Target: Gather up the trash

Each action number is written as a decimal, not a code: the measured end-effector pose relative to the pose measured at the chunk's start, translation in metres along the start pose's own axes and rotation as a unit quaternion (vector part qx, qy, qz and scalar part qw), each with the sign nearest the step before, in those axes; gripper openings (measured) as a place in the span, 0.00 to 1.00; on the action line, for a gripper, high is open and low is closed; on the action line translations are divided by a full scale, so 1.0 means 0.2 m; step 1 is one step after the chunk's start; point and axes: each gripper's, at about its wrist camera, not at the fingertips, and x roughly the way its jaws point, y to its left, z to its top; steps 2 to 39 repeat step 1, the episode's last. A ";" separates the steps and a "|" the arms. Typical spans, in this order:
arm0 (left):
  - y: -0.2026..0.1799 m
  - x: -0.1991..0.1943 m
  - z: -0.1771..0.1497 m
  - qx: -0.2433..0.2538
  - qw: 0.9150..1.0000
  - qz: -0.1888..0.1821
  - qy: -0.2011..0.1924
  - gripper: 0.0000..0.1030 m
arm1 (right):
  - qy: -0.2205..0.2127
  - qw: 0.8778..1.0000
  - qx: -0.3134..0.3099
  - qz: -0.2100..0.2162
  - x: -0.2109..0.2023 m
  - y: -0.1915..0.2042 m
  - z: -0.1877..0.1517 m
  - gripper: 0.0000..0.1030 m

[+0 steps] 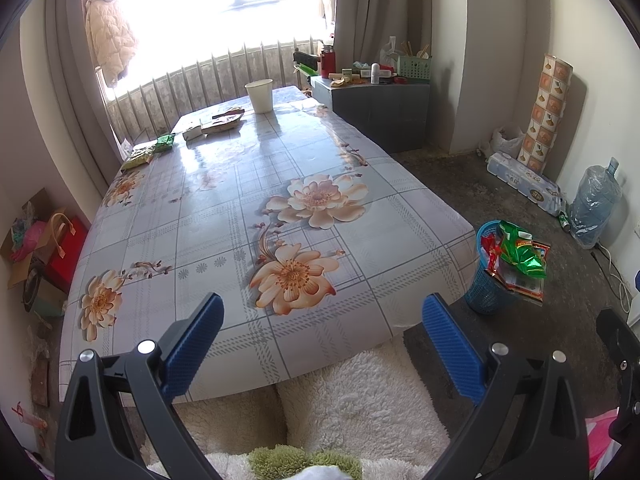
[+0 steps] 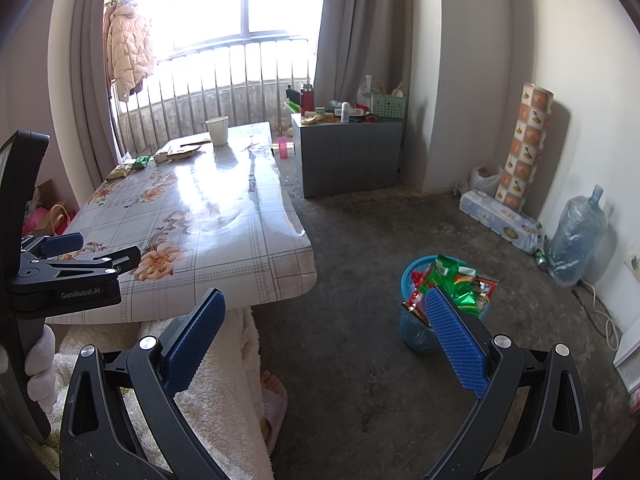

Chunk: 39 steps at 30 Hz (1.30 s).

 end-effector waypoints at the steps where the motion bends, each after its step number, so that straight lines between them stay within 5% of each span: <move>1: 0.00 0.00 0.00 0.000 1.000 0.000 0.000 0.95 | 0.000 1.000 0.000 0.001 0.00 0.00 0.00 0.93; 39: 0.00 0.00 0.00 0.000 1.000 0.000 0.000 0.95 | 0.000 1.000 0.000 0.001 0.00 0.00 0.00 0.93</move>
